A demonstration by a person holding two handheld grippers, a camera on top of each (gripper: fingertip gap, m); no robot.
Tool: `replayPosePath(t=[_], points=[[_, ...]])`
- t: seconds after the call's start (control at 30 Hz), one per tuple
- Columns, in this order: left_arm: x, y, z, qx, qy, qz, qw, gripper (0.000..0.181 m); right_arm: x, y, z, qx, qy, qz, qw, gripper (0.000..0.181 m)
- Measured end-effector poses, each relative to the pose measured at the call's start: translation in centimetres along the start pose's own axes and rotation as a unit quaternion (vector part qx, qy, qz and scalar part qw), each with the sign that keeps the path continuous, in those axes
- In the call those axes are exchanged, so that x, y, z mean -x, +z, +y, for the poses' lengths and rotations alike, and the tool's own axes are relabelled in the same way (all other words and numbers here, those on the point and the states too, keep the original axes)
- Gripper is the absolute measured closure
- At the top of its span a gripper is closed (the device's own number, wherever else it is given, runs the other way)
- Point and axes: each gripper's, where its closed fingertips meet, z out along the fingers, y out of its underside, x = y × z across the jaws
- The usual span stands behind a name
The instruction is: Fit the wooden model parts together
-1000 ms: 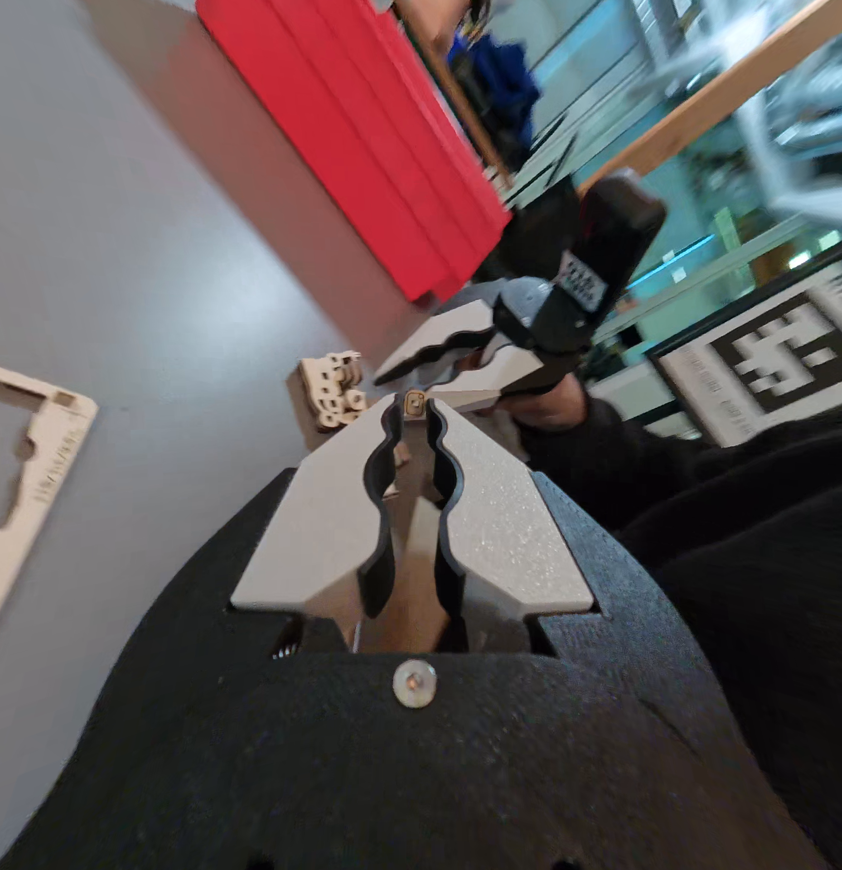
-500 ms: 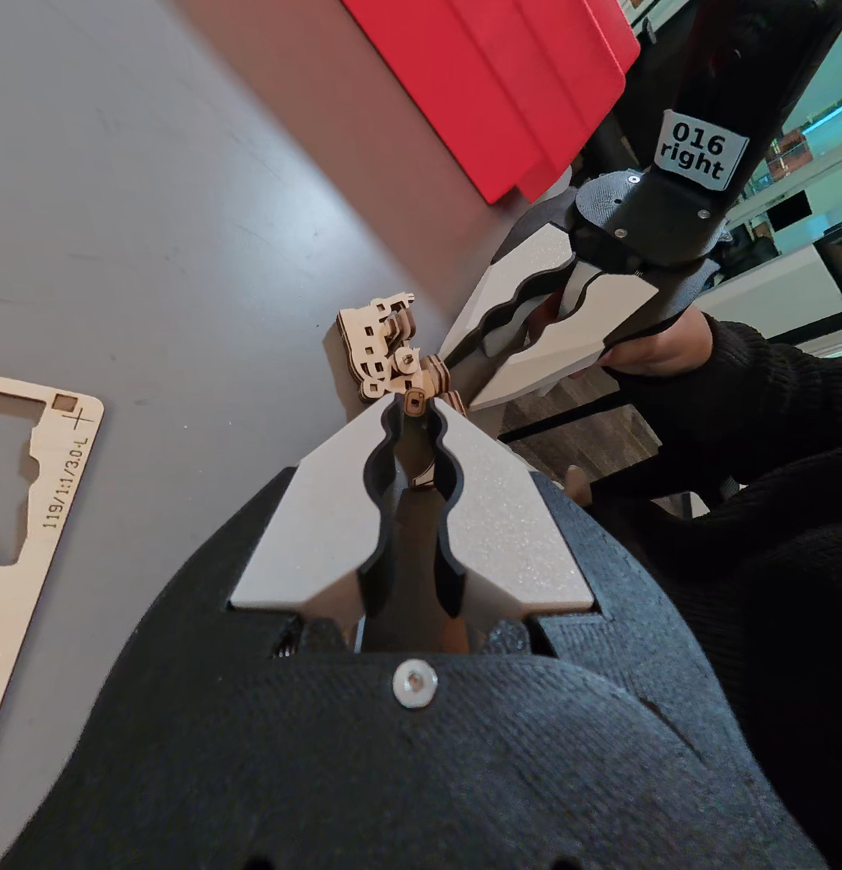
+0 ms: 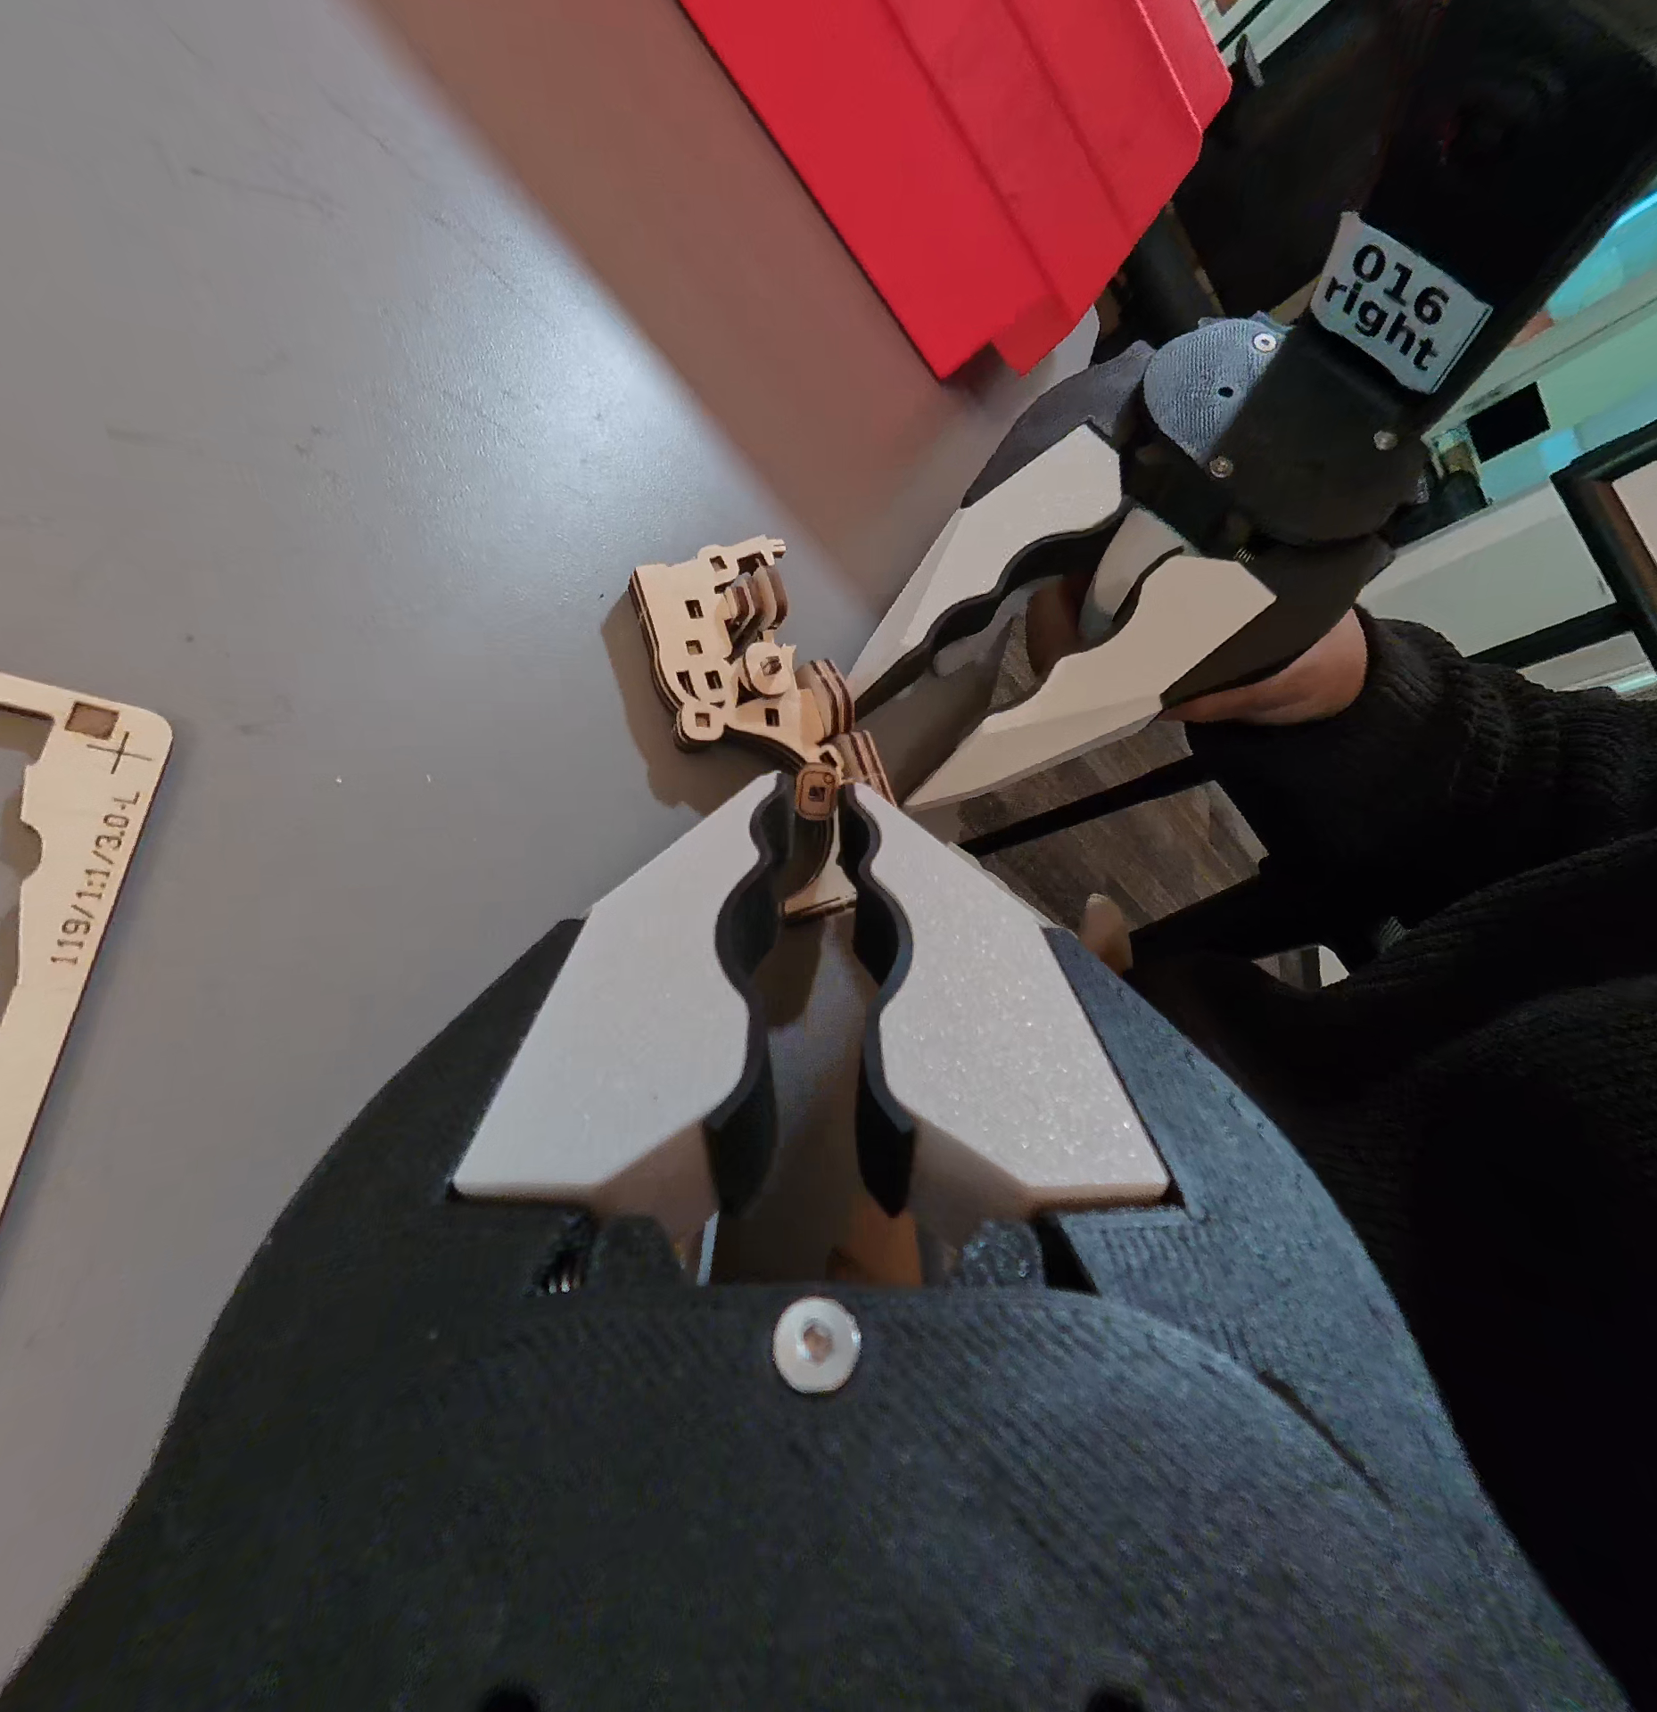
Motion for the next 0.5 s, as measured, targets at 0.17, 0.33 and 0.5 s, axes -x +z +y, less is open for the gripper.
replayPosePath(t=[0.17, 0.33, 0.5], points=[[-1.3, -0.9, -0.4, -0.01, 0.026, 0.015, 1.0, 0.173, 0.1, 0.3, 0.5, 0.025, -0.038, 0.025, 0.999, 0.157], [-0.9, -1.4, -0.4, -0.009, 0.084, -0.03, 0.996, 0.173, 0.1, -0.1, 0.4, 0.024, -0.039, 0.039, 0.998, 0.157], [-0.2, -0.9, -0.2, -0.006, 0.086, -0.046, 0.995, 0.173, 0.2, 0.1, 0.6, 0.029, -0.038, 0.064, 0.997, 0.158]])
